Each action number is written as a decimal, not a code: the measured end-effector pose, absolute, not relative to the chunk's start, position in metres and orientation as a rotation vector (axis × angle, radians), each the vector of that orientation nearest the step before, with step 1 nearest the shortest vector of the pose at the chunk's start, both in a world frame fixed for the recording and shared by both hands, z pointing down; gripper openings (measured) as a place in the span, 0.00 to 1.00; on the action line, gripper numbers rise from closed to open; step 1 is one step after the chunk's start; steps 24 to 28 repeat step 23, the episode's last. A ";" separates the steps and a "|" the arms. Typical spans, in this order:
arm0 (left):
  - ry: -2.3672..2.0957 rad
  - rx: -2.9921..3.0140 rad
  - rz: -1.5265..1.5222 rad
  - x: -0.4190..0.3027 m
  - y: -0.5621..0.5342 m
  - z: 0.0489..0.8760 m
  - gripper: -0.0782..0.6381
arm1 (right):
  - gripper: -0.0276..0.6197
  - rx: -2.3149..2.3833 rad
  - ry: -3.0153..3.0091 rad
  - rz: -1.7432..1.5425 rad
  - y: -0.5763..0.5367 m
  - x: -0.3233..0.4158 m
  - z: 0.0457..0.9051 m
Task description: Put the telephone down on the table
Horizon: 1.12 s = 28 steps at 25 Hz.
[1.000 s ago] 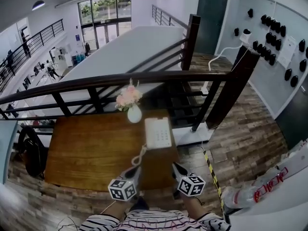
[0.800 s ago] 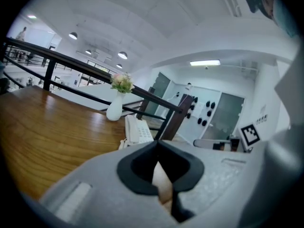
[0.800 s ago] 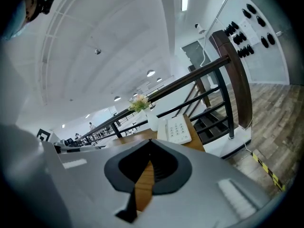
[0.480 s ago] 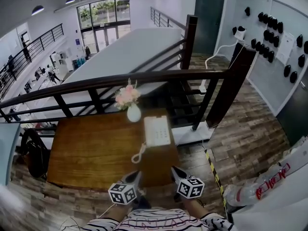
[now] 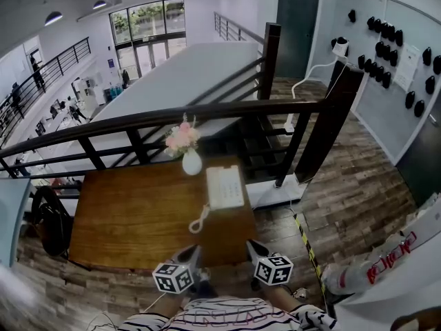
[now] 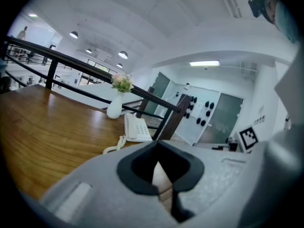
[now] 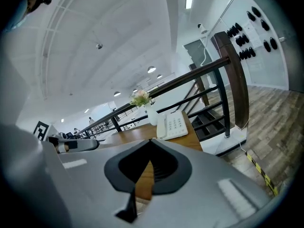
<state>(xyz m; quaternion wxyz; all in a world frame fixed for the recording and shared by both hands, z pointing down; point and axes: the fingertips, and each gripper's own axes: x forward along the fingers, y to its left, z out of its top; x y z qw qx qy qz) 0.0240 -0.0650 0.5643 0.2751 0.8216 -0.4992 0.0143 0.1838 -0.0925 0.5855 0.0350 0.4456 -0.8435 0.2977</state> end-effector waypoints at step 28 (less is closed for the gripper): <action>-1.349 2.201 0.032 0.016 -0.044 0.571 0.11 | 0.04 1.420 -2.582 0.909 -0.077 0.179 0.587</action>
